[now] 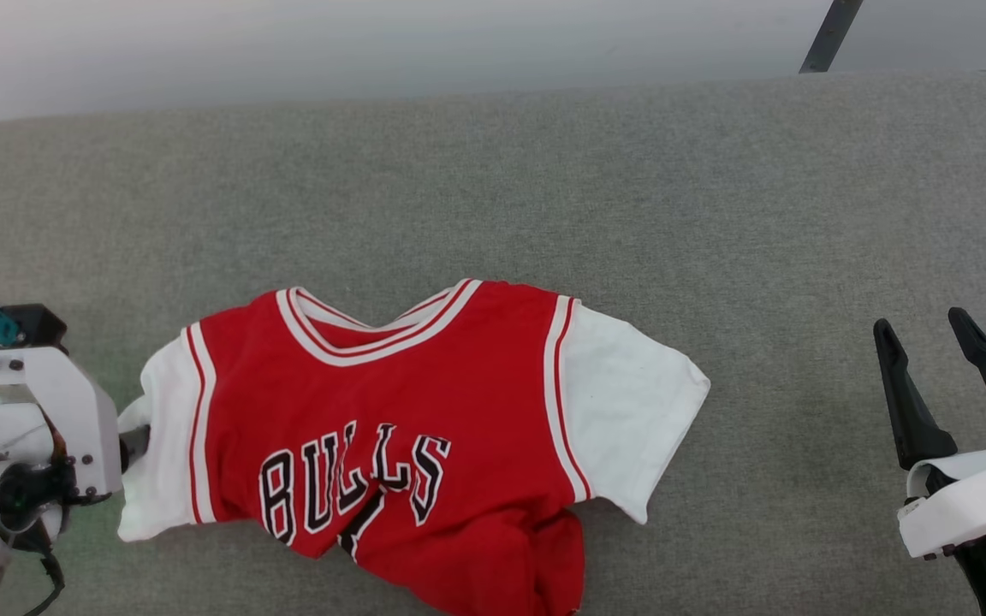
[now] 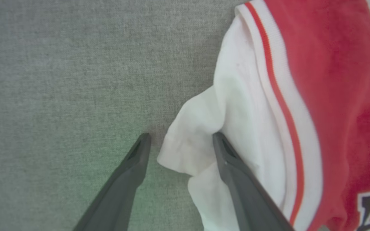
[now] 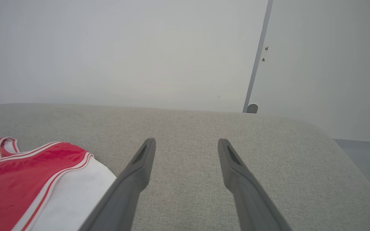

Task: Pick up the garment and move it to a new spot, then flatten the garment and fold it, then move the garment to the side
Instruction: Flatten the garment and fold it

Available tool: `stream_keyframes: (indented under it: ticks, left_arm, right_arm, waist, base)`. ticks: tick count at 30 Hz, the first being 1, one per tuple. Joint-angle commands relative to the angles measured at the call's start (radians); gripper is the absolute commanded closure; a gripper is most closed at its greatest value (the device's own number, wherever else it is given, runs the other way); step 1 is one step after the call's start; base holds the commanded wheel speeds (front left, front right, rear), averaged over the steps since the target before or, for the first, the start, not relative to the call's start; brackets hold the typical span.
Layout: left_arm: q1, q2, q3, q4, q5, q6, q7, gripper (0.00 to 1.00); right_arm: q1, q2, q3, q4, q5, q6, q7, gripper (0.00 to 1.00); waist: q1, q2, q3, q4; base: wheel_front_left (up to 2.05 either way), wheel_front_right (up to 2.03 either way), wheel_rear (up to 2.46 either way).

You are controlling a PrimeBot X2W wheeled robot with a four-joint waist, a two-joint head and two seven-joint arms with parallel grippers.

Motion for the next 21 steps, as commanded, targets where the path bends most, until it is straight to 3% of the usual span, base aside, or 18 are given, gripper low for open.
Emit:
stream_keyframes:
  ticks: [1,8,9,10,17,21]
  left_arm:
    - [-0.008,-0.006,-0.004,0.012,0.005,-0.003,0.004,0.0]
    - [-0.006,-0.033,-0.02,0.08,0.004,0.0,0.02,0.0]
    - [-0.006,-0.042,-0.015,0.091,-0.008,-0.002,0.02,0.44]
    - [-0.006,-0.052,-0.007,0.097,-0.024,-0.009,0.022,1.0]
    - [-0.04,-0.074,0.001,0.109,-0.033,-0.027,-0.003,1.0]
    - [-0.065,-0.092,0.0,0.107,-0.032,-0.019,-0.006,1.0]
  right_arm:
    - [-0.011,-0.002,0.001,0.002,0.0,0.0,0.001,0.0]
    - [-0.026,-0.004,0.006,0.002,0.002,0.0,0.011,0.0]
    - [-0.026,-0.004,0.008,0.002,0.003,0.0,0.014,0.0]
    - [-0.025,-0.006,0.014,0.002,0.007,0.0,0.022,0.0]
    - [-0.04,-0.047,0.075,-0.006,0.081,0.0,0.14,0.0]
    - [-0.054,-0.081,0.115,0.007,0.145,0.0,0.277,0.0]
  waist:
    - [0.0,0.0,0.004,0.001]
    - [0.0,0.0,0.016,0.002]
    - [0.0,0.0,0.018,0.002]
    - [0.0,0.0,0.019,0.002]
    - [0.0,0.0,0.029,0.019]
    - [0.0,0.0,0.032,0.043]
  base:
    - [0.0,0.0,0.0]
    - [0.0,0.0,0.0]
    - [0.0,0.0,0.0]
    - [0.0,0.0,0.0]
    - [0.0,0.0,0.0]
    - [0.0,0.0,0.0]
